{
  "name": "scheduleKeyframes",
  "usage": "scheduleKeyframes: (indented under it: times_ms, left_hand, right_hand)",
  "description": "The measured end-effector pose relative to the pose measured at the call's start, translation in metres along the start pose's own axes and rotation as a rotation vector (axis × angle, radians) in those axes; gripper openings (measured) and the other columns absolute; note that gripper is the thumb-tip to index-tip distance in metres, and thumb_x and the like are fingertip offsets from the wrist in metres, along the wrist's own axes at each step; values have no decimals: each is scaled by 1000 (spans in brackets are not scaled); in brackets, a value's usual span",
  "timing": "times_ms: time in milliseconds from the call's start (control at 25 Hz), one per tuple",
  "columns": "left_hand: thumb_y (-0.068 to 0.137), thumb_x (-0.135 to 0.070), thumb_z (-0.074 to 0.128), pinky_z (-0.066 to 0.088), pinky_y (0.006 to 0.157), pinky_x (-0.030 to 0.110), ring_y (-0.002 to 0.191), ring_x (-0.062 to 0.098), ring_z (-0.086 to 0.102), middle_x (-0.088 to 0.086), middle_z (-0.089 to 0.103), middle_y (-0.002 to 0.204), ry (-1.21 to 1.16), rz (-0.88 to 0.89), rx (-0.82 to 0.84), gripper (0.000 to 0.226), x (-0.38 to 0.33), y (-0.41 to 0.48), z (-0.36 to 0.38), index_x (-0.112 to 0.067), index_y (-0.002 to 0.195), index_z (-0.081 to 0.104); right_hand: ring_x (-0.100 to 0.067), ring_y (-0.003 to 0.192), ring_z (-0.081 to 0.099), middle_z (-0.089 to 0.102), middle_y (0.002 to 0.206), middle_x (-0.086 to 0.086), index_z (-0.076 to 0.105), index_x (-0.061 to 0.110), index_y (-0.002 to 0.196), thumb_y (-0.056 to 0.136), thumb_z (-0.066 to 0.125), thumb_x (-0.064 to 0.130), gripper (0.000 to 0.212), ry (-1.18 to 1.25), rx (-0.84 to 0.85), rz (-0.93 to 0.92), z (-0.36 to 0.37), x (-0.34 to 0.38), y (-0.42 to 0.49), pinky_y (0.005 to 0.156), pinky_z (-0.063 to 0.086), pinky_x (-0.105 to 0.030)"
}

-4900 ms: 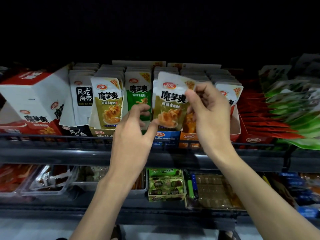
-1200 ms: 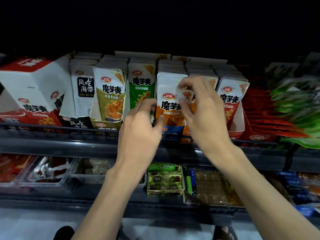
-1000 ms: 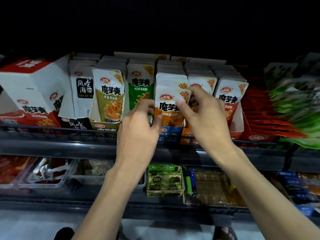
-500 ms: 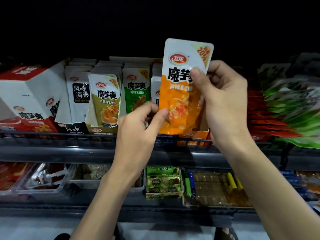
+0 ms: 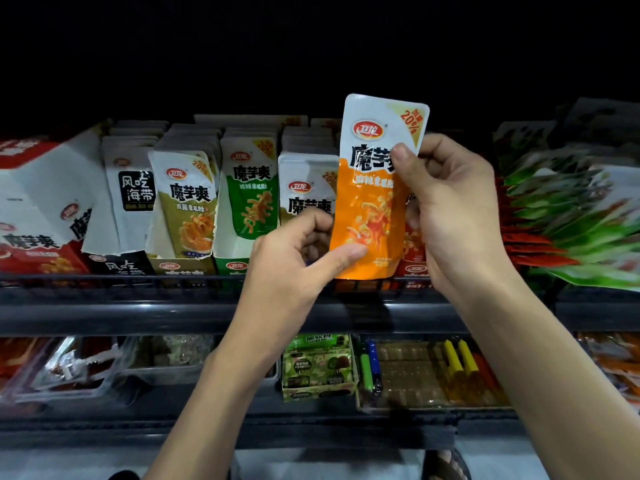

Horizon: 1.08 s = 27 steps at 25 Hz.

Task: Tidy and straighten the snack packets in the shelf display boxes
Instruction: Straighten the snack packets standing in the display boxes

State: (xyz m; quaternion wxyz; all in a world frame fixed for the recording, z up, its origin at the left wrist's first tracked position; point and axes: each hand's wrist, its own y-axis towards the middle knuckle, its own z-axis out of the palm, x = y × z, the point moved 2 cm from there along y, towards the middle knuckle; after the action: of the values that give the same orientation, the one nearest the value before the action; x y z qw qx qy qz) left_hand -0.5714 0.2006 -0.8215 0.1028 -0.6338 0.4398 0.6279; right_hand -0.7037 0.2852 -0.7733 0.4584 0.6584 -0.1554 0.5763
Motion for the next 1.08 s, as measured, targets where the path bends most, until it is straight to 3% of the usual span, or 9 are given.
scheduleKeyframes:
  times_ms: [80, 200, 280, 400, 520, 720, 840, 960, 1080]
  left_hand:
    - [83, -29, 74, 55, 65, 35, 72, 23, 62, -3, 69, 79, 45, -7, -25, 12, 4, 1, 3, -22, 88, 66]
    - [84, -30, 75, 46, 54, 28, 57, 7, 50, -12, 59, 64, 178, 5, -113, 16, 7, 2, 7, -20, 82, 62]
    - [85, -34, 73, 44, 52, 31, 56, 6, 47, -10, 55, 61, 269, 24, -164, 15, 8, 2, 9, -21, 84, 64]
    - [87, -37, 69, 44, 57, 29, 65, 6, 50, -17, 58, 73, 483, 93, -190, 12, 10, 3, 10, -27, 94, 68]
    - [87, -34, 69, 46, 75, 35, 91, 13, 54, -13, 65, 94, 757, 174, -113, 11, 18, 6, 13, -27, 95, 70]
    - [86, -28, 71, 48, 80, 42, 95, 19, 54, -7, 65, 93, 813, 132, -66, 9, 27, 5, 15, -24, 93, 74]
    - [87, -28, 71, 47, 81, 42, 93, 18, 53, -8, 64, 92, 793, 118, -64, 8, 26, 6, 14, -24, 92, 75]
    - [88, -31, 69, 44, 84, 41, 94, 15, 49, -11, 62, 94, 762, 85, -20, 10, 28, 8, 11, -26, 94, 74]
    - [88, -33, 68, 43, 86, 41, 95, 15, 47, -12, 61, 96, 748, 66, 13, 13, 29, 8, 8, -27, 98, 74]
  right_hand:
    - [4, 65, 63, 71, 89, -1, 64, 1, 105, 98, 58, 13, 15, -34, 14, 9, -7, 1, 2, 49, 42, -9]
    - [-1, 79, 68, 75, 96, 0, 67, 8, 107, 95, 64, 18, 15, -157, 113, -23, -15, 5, 6, 56, 47, -16]
    - [-3, 85, 69, 74, 98, 3, 67, 9, 107, 93, 66, 17, 16, -207, 139, -90, -18, 9, 7, 60, 50, -18]
    - [-8, 93, 70, 73, 103, 2, 64, 10, 109, 95, 65, 16, 15, -210, 14, -209, -29, 10, 13, 70, 56, -24]
    - [-9, 102, 68, 71, 112, 2, 61, 7, 118, 97, 62, 15, 22, -186, -74, -233, -35, 0, 19, 78, 58, -27]
    - [2, 102, 64, 65, 108, 18, 58, 19, 119, 98, 61, 18, 21, -339, -36, -233, -27, -18, 20, 70, 55, -17]
    - [12, 92, 60, 60, 96, 24, 58, 27, 108, 95, 64, 23, 14, -538, 24, -237, -16, -28, 24, 72, 54, -14]
    - [2, 83, 58, 61, 90, 17, 61, 21, 101, 93, 68, 23, 11, -703, 13, -263, -6, -41, 28, 71, 53, -20]
    - [-1, 86, 54, 58, 96, 13, 61, 16, 109, 90, 71, 11, 22, -739, -9, -276, -2, -51, 28, 70, 45, -6]
